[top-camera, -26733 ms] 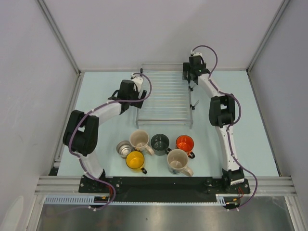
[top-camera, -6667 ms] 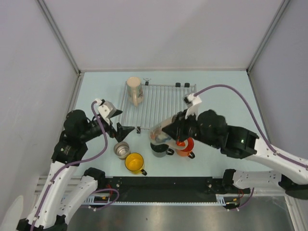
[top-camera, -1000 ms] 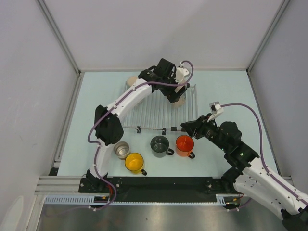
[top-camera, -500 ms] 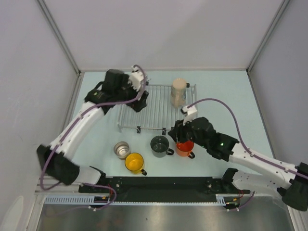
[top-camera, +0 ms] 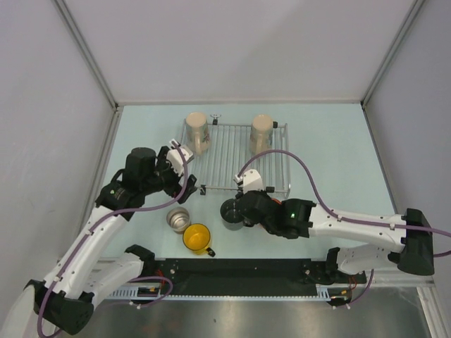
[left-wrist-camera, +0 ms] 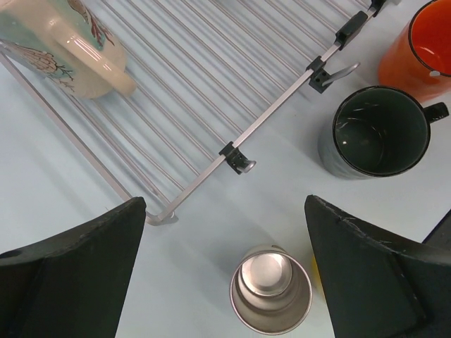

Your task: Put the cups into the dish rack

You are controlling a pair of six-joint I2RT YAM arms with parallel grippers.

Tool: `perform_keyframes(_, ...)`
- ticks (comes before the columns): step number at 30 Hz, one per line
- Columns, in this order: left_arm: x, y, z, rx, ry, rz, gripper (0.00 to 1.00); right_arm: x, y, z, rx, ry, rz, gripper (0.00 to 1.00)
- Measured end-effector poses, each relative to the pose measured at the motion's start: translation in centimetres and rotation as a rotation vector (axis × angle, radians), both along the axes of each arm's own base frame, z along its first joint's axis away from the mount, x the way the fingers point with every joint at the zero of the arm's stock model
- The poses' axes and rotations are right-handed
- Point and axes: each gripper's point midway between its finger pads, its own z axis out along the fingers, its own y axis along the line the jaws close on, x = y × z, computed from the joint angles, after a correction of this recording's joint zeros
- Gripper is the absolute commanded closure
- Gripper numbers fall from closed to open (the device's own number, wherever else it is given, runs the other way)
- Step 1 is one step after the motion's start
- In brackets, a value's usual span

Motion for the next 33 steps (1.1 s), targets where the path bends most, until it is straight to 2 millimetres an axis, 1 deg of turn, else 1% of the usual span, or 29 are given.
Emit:
perform_keyframes(3,-0.4,0.1,0.1,-0.007,-0.011,-0.003,0.0,0.0,-2.1,-1.3,-0.08,0.008,-0.081,0.59)
perform_keyframes(6,-0.7,0.1,0.2,-0.017,-0.018,-0.012,0.0,0.2,-3.5,-1.9,-0.104,0.017,-0.138,0.59)
perform_keyframes(9,-1.0,0.0,0.5,-0.025,-0.025,-0.018,0.0,0.3,-4.5,-2.9,-0.12,0.03,-0.175,0.61)
perform_keyframes(13,-1.3,0.0,1.0,-0.037,-0.044,-0.023,0.0,0.3,-5.3,-4.2,-0.14,0.051,-0.193,0.62)
perform_keyframes(17,-1.5,0.0,1.4,-0.047,-0.052,-0.032,0.0,-0.1,-5.5,-5.4,-0.149,0.076,-0.193,0.62)
perform_keyframes(23,-1.6,-0.2,1.3,-0.05,-0.046,-0.04,0.0,-0.6,-5.3,-7.6,-0.186,0.117,-0.18,0.61)
perform_keyframes(28,-1.6,-0.2,1.1,-0.048,-0.042,-0.04,0.0,-0.6,-4.6,-7.7,-0.16,0.128,-0.171,0.61)
perform_keyframes(31,-1.6,-0.2,0.5,-0.043,-0.029,-0.039,0.0,-0.6,-4.2,-7.6,-0.142,0.133,-0.167,0.63)
perform_keyframes(33,-1.7,-0.2,0.2,-0.04,-0.02,-0.039,0.0,-0.5,-4.0,-8.0,-0.132,0.143,-0.166,0.64)
